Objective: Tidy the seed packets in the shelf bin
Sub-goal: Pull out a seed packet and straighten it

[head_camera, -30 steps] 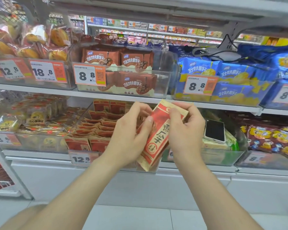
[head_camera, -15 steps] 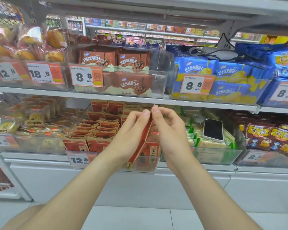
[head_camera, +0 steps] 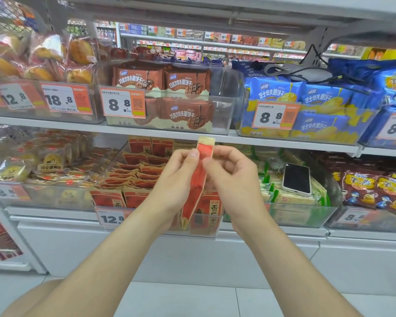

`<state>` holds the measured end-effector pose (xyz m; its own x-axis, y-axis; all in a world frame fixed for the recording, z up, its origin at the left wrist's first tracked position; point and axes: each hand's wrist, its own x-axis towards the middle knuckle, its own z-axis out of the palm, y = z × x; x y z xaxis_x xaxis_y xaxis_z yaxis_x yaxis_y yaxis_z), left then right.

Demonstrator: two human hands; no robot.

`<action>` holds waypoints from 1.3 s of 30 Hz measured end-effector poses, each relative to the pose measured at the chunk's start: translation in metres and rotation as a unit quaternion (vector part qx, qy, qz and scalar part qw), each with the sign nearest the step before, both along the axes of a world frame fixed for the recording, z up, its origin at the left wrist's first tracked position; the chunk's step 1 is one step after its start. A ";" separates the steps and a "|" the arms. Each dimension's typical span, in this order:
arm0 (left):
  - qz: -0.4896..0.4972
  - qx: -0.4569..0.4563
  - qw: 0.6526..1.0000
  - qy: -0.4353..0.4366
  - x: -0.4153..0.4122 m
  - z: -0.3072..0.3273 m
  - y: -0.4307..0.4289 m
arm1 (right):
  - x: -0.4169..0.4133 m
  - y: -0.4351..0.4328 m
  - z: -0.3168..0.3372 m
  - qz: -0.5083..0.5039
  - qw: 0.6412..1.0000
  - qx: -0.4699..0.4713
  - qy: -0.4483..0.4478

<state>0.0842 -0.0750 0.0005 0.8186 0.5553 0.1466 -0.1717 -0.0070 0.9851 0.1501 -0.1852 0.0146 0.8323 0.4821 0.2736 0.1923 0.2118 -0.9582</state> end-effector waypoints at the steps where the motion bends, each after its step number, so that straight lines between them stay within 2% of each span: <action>1: 0.009 -0.054 0.998 -0.008 0.001 0.002 0.000 | -0.001 0.000 -0.002 0.010 0.999 -0.037 -0.025; 3: 0.030 -0.123 0.992 -0.021 0.000 0.007 0.001 | -0.001 0.002 -0.008 0.045 0.991 -0.115 -0.052; 5: 0.043 -0.154 0.987 -0.034 0.002 0.007 0.005 | -0.003 0.001 -0.012 0.096 0.982 -0.159 -0.032; 8: 0.040 -0.155 0.987 -0.026 0.001 0.008 0.009 | 0.002 0.000 -0.017 0.131 0.981 -0.140 0.016; 10: 0.012 -0.122 0.992 -0.024 -0.001 0.008 0.011 | 0.005 0.001 -0.019 0.103 0.989 -0.107 0.009; 13: 0.011 -0.043 0.999 -0.025 -0.005 0.007 0.012 | 0.007 0.000 -0.016 0.009 0.991 -0.100 -0.088; 17: 0.020 0.011 0.999 -0.026 -0.011 0.005 0.014 | 0.010 -0.003 -0.013 -0.002 0.986 -0.110 -0.126; 21: -0.050 0.051 0.997 -0.018 -0.017 0.005 0.014 | 0.016 -0.004 -0.018 -0.036 0.972 -0.154 -0.176; 30: -0.084 0.014 0.996 -0.016 -0.021 0.005 0.023 | 0.021 -0.002 -0.018 -0.052 0.948 -0.204 -0.240; 39: -0.122 -0.068 0.990 -0.019 -0.023 0.012 0.025 | 0.014 -0.006 -0.020 -0.040 0.932 -0.226 -0.279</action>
<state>0.0615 -0.0501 0.0124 0.9262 0.3580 0.1182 -0.1896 0.1714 0.9668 0.1646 -0.1908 -0.0051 0.6593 0.5957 0.4588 0.6860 -0.2268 -0.6913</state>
